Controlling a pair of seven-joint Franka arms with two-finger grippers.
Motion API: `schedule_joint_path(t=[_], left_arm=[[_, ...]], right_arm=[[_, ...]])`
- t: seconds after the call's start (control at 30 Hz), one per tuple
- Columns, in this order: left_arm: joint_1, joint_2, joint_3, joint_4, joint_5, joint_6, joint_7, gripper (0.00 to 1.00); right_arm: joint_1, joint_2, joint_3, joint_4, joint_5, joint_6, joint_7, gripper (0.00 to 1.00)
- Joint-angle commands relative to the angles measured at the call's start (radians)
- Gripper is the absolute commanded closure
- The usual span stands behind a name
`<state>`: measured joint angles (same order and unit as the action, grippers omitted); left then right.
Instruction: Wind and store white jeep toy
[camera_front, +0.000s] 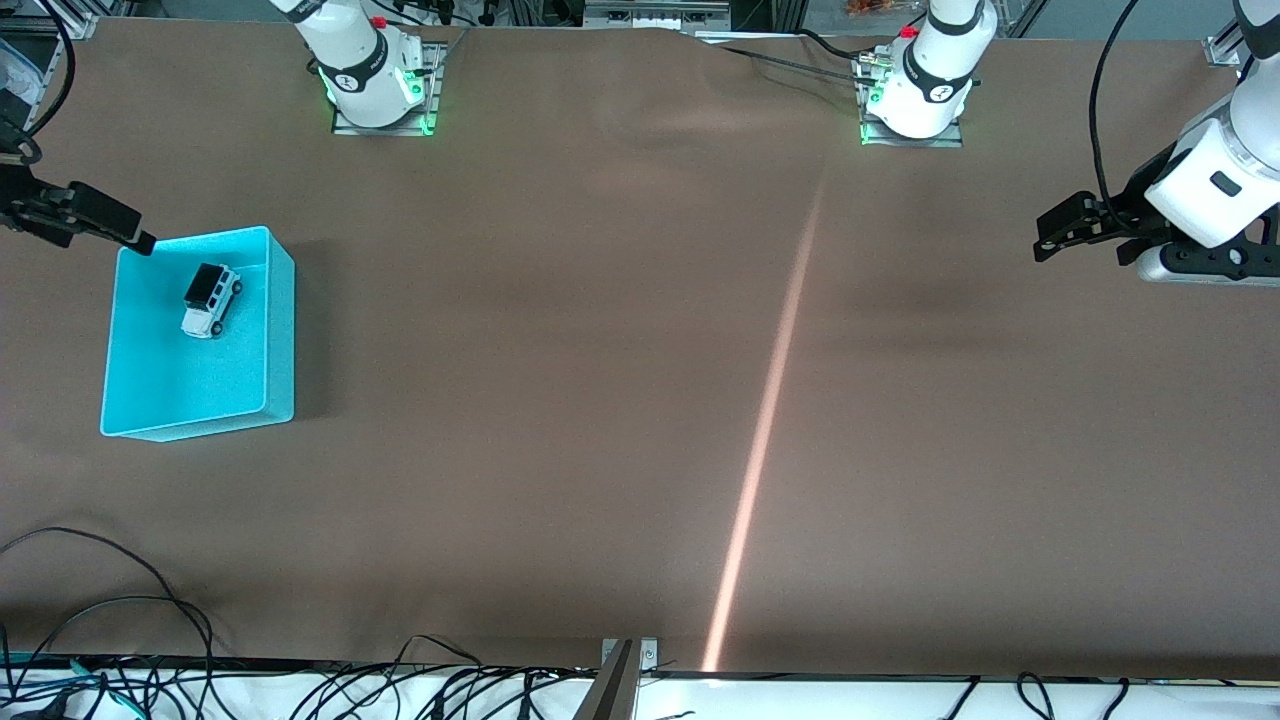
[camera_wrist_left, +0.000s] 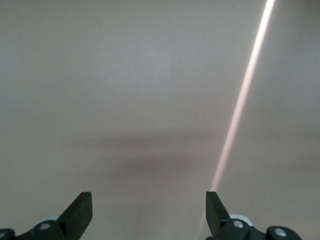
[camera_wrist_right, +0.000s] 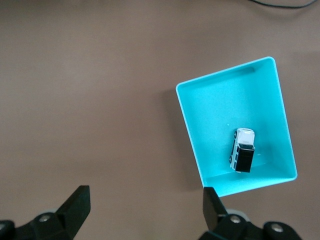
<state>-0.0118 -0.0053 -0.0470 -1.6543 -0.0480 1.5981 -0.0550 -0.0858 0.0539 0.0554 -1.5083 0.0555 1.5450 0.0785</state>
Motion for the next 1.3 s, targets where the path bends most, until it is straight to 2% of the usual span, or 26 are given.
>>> schedule_joint_path(t=[0.0,0.3,0.57,0.7,1.27], left_arm=[[0.006,0.002,-0.001,0.008,-0.016,0.002,0.012,0.0],[0.006,0.002,-0.001,0.008,-0.016,0.002,0.012,0.0],[0.006,0.002,0.001,0.008,-0.016,0.002,0.012,0.0],[0.006,0.002,-0.001,0.008,-0.016,0.003,0.012,0.0],[0.006,0.002,-0.001,0.008,-0.016,0.002,0.012,0.0]], right_arm=[[0.133,0.02,-0.13,0.046,-0.017,-0.02,0.015,0.0],[0.133,0.023,-0.137,0.046,-0.02,-0.032,-0.002,0.0],[0.146,0.076,-0.134,0.031,-0.052,-0.032,-0.054,0.0],[0.156,0.075,-0.134,0.031,-0.077,-0.034,-0.054,0.0],[0.163,0.07,-0.131,0.036,-0.075,-0.036,-0.051,0.0]])
